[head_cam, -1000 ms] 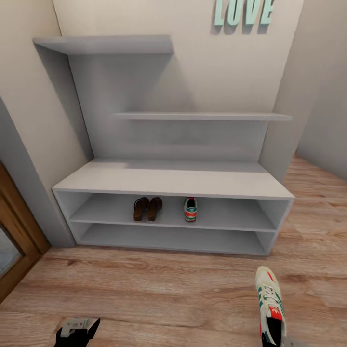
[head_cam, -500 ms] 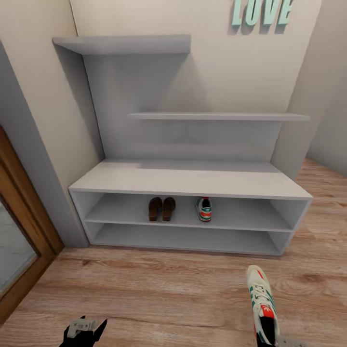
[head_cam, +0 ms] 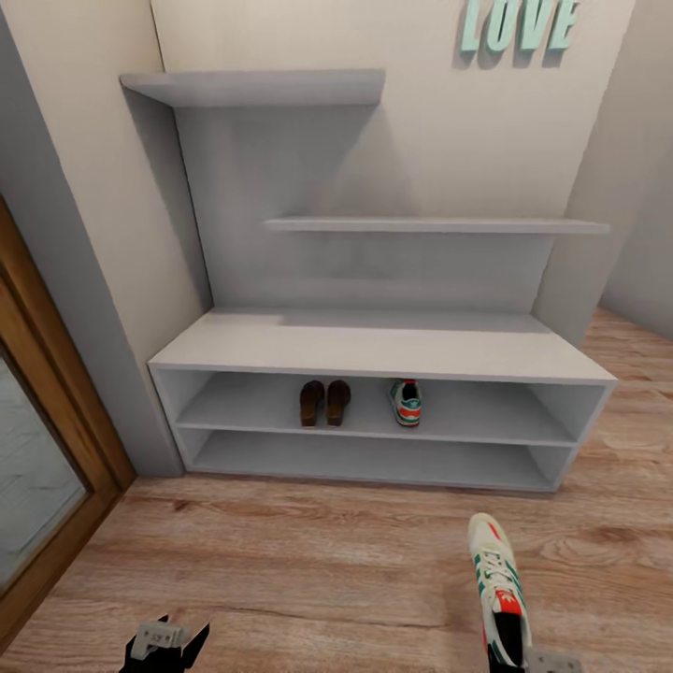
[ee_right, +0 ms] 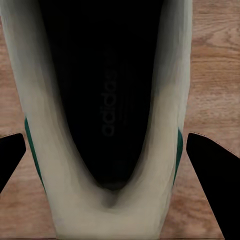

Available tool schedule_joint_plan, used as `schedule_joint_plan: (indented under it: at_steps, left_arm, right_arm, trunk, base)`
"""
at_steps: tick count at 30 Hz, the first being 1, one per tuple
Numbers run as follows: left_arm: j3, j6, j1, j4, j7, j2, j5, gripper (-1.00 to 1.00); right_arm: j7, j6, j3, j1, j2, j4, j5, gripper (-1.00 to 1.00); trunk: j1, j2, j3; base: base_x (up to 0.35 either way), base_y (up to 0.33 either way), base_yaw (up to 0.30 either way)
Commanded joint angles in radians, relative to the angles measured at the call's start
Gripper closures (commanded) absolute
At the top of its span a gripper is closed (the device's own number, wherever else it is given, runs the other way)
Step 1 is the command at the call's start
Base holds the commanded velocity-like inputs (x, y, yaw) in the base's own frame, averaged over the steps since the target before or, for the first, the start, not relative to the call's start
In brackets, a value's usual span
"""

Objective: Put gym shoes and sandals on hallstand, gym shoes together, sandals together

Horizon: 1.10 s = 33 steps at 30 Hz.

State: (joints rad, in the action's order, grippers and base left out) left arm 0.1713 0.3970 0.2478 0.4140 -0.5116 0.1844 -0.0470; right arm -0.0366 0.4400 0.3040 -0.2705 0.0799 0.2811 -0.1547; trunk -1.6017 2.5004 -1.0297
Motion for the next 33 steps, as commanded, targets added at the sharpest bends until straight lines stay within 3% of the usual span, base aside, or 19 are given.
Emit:
schedule_joint_plan:
  at_steps: [1, 3, 6, 7, 9, 10, 12, 13, 16, 23, 33]
  left_arm:
    - [0.005, -0.001, 0.001, -0.001, -0.01, -0.001, -0.004, -1.0]
    - [0.005, -0.001, 0.001, -0.001, -0.01, -0.001, -0.004, -1.0]
    - [0.005, -0.001, 0.001, -0.001, -0.01, -0.002, -0.003, -1.0]
    - [0.004, -0.001, 0.001, -0.001, -0.01, -0.002, -0.002, -1.0]
    - [0.004, -0.001, 0.001, -0.001, -0.01, -0.002, -0.002, -1.0]
    - [0.003, -0.001, 0.001, -0.002, -0.01, -0.003, -0.001, -1.0]
    - [0.002, -0.001, 0.001, -0.002, -0.01, -0.004, 0.0, -1.0]
    - [0.002, -0.001, 0.001, -0.002, -0.01, -0.005, 0.0, -1.0]
    - [0.001, -0.001, 0.001, -0.003, -0.009, -0.006, 0.001, -1.0]
    - [0.001, -0.001, 0.001, -0.003, -0.009, -0.006, 0.001, -1.0]
    - [0.001, -0.001, 0.001, -0.003, -0.01, -0.006, 0.002, -1.0]
  right_arm:
    - [-0.005, -0.014, 0.004, -0.001, -0.003, 0.003, -0.011, 1.0]
    - [-0.005, -0.046, 0.003, -0.003, -0.006, 0.016, -0.012, 1.0]
    - [-0.007, -0.157, -0.003, -0.008, -0.02, 0.086, -0.012, 1.0]
    - [-0.006, -0.234, -0.006, -0.009, -0.026, 0.139, -0.011, 1.0]
    - [-0.005, -0.32, -0.012, -0.01, -0.032, 0.198, -0.011, 1.0]
    - [-0.004, -0.408, -0.022, -0.011, -0.037, 0.261, -0.01, 1.0]
    - [-0.003, -0.493, -0.038, -0.011, -0.041, 0.322, -0.01, 1.0]
    - [-0.004, -0.572, -0.06, -0.012, -0.045, 0.38, -0.009, 1.0]
    - [-0.004, -0.701, -0.104, -0.022, -0.051, 0.486, -0.007, 1.0]
    - [-0.006, -0.853, -0.141, -0.09, -0.055, 0.605, -0.005, 1.0]
    - [-0.006, -0.957, -0.147, -0.188, -0.055, 0.629, -0.005, 1.0]
  trunk:
    - [0.0, 0.0, -0.001]
    - [0.0, 0.0, -0.001]
    - [0.0, 0.0, -0.001]
    - [0.0, 0.0, -0.001]
    - [0.0, 0.0, -0.001]
    - [0.0, 0.0, -0.001]
    - [0.0, 0.0, -0.001]
    - [0.0, 0.0, -0.001]
    - [0.0, 0.0, -0.001]
    - [0.0, 0.0, -0.001]
    - [0.0, 0.0, -0.001]
  base:
    - [-0.015, 0.017, 0.0]
    - [-0.011, 0.012, 0.0]
    - [-0.005, 0.006, 0.0]
    - [-0.003, 0.003, 0.0]
    - [-0.002, 0.002, 0.0]
    - [-0.001, 0.001, 0.0]
    - [0.0, 0.0, 0.0]
    - [0.0, 0.0, 0.0]
    - [0.0, 0.0, 0.0]
    - [0.0, 0.0, 0.0]
    - [0.0, 0.0, 0.0]
